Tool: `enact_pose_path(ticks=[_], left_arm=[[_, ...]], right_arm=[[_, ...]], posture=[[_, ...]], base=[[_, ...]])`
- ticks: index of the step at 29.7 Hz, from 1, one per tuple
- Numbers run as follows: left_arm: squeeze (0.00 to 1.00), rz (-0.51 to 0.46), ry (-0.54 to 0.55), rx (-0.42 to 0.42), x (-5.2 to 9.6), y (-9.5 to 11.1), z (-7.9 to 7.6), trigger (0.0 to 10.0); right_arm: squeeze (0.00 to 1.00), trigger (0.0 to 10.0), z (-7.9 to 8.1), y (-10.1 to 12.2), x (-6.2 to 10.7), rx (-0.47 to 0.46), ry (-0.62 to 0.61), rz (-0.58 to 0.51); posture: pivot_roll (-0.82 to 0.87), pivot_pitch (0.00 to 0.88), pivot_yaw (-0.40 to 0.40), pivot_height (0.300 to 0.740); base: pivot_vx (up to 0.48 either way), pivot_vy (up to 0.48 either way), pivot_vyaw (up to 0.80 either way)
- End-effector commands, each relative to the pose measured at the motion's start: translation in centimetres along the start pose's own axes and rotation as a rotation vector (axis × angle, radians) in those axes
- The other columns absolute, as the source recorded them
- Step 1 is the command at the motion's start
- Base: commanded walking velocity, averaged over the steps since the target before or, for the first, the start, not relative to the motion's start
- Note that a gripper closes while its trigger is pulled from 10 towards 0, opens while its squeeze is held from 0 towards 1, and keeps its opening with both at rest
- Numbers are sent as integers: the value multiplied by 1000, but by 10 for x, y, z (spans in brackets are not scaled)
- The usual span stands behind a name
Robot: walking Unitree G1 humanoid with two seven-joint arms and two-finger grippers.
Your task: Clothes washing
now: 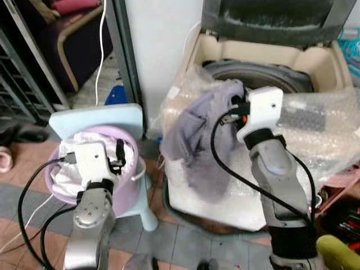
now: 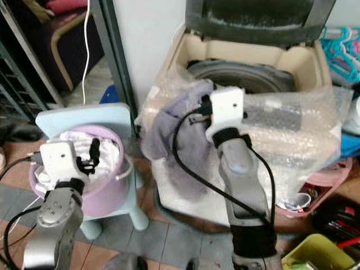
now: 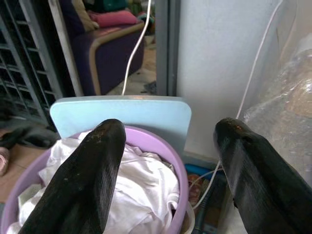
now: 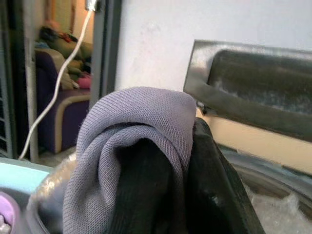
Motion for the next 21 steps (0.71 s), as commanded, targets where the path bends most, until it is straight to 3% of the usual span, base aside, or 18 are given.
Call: enact_pose_path(ticks=[1,5,8,13,14,15,16,17,18,19,21], left_arm=[[0,-12,-12,-4,-3,3,-2,10000],[0,-28,-27,4,-5,5,-6,10000],[0,-30,-20,10,-5,5,-5,10000],[0,-30,-18,17,-4,4,-5,10000],[0,-31,-19,18,-4,4,-6,10000],[0,-31,-19,18,-4,4,-6,10000],[0,-30,-22,20,-5,3,-8,10000],[0,-29,-23,24,-5,3,-9,10000],[0,-29,-23,24,-5,3,-9,10000],[0,-29,-23,25,-5,3,-10,10000],[0,-32,-18,30,-5,4,-9,10000]], right_arm=[[0,10000,-6,16,-12,8,14,-65],[0,10000,-21,28,-39,81,56,-107],[0,10000,-27,32,-51,98,59,-114],[0,10000,-48,54,-88,131,54,-126],[0,10000,-61,62,-100,136,24,-115],[0,10000,-61,62,-100,136,24,-115],[0,10000,-95,81,-114,105,-96,-114],[0,10000,-141,108,-120,59,-268,-129],[0,10000,-141,108,-120,59,-268,-129],[0,10000,-171,130,-116,42,-386,-168],[0,10000,-188,151,-109,98,-467,-225]], posture=[[2,14,52,740],[5,5,42,740],[7,4,37,740],[10,2,33,740],[10,2,33,740],[10,2,33,740],[9,4,33,740],[11,3,31,740],[11,3,31,740],[16,3,23,740],[19,5,18,740]], base=[[0,0,0],[0,0,0],[0,0,0],[0,0,0],[0,0,0],[0,0,0],[0,0,0],[0,0,0],[0,0,0],[0,0,0],[0,0,0]])
Point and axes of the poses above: a point about 5 cm out from each wrist's last joint towards the gripper, its own x axis pointing back from the gripper into the wrist, its own y axis along the axis of the wrist's last joint, z = x × y, the point moved 5 cm from there along -x, pointing out of the wrist towards the gripper, and after that the axes turned 12 degrees about x, right-handed, at the moved point
